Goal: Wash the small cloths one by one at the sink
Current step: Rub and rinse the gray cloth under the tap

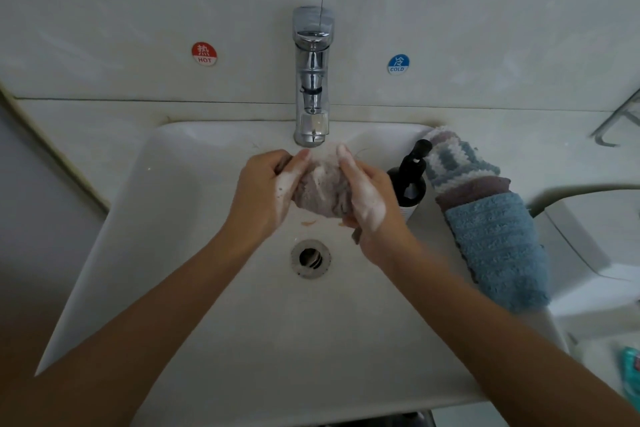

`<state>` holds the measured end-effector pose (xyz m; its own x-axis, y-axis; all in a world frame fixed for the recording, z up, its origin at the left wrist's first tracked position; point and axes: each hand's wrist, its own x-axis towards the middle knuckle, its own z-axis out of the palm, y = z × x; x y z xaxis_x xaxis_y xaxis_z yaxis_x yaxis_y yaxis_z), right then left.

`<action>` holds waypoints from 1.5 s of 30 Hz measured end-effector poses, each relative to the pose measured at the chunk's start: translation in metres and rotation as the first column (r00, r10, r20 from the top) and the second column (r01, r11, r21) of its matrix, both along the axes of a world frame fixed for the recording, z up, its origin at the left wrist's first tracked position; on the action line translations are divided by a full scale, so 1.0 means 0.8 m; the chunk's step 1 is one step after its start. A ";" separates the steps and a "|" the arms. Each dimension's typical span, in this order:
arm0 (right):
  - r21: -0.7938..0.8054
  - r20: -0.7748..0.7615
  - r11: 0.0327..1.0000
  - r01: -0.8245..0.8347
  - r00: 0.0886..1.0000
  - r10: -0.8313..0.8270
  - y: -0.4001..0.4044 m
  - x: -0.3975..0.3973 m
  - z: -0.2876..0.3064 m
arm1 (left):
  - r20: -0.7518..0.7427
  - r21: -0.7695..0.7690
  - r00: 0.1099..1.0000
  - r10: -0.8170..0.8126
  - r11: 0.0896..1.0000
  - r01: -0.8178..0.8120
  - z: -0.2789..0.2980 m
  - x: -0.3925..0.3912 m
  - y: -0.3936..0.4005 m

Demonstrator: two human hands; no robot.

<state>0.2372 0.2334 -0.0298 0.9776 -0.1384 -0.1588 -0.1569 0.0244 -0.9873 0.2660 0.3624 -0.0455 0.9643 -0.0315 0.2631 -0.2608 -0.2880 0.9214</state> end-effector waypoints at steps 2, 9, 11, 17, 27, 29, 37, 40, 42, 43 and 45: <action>-0.009 -0.030 1.000 -0.025 0.999 0.024 -0.012 0.002 0.003 | -0.066 -0.004 0.997 -0.035 0.999 0.035 0.011 0.001 0.009; -0.103 -0.020 0.963 -0.248 0.969 0.247 -0.033 0.011 0.009 | -0.367 0.014 0.910 -0.195 0.976 0.215 0.034 0.013 0.051; -0.130 0.002 0.958 -0.255 0.966 0.257 -0.037 0.012 0.008 | -0.364 0.009 0.897 -0.249 0.963 0.271 0.039 0.014 0.061; -0.131 0.039 0.975 -0.179 0.982 0.185 -0.041 0.011 0.017 | -0.396 0.023 0.894 -0.210 0.971 0.239 0.033 0.019 0.061; 0.024 0.070 0.998 -0.051 0.996 0.049 -0.028 0.010 0.004 | -0.214 -0.201 0.976 -0.037 0.980 -0.007 0.014 0.007 0.026; -0.021 0.106 0.999 -0.044 0.993 0.046 -0.027 0.008 -0.002 | -0.189 -0.236 0.982 -0.010 0.971 -0.035 0.011 0.003 0.018; -0.043 0.166 0.998 -0.054 0.984 0.061 0.000 0.000 -0.005 | -0.028 -0.088 0.999 0.040 0.995 -0.042 0.004 -0.015 -0.003; -0.033 0.172 0.997 0.064 0.983 -0.057 0.016 0.007 -0.016 | 0.016 -0.007 0.998 0.053 0.999 -0.053 -0.011 -0.034 -0.023; 0.004 0.166 0.990 0.143 0.976 -0.141 0.021 0.010 -0.018 | 0.022 -0.035 0.997 0.069 0.997 -0.068 -0.010 -0.048 -0.038; 0.009 0.169 0.988 0.157 0.973 -0.156 0.025 0.008 -0.019 | 0.008 -0.064 0.994 0.105 0.992 -0.105 -0.008 -0.045 -0.042; 0.018 0.162 0.989 0.146 0.976 -0.147 0.037 -0.003 -0.025 | -0.091 -0.164 0.976 0.199 0.964 -0.212 -0.004 -0.027 -0.041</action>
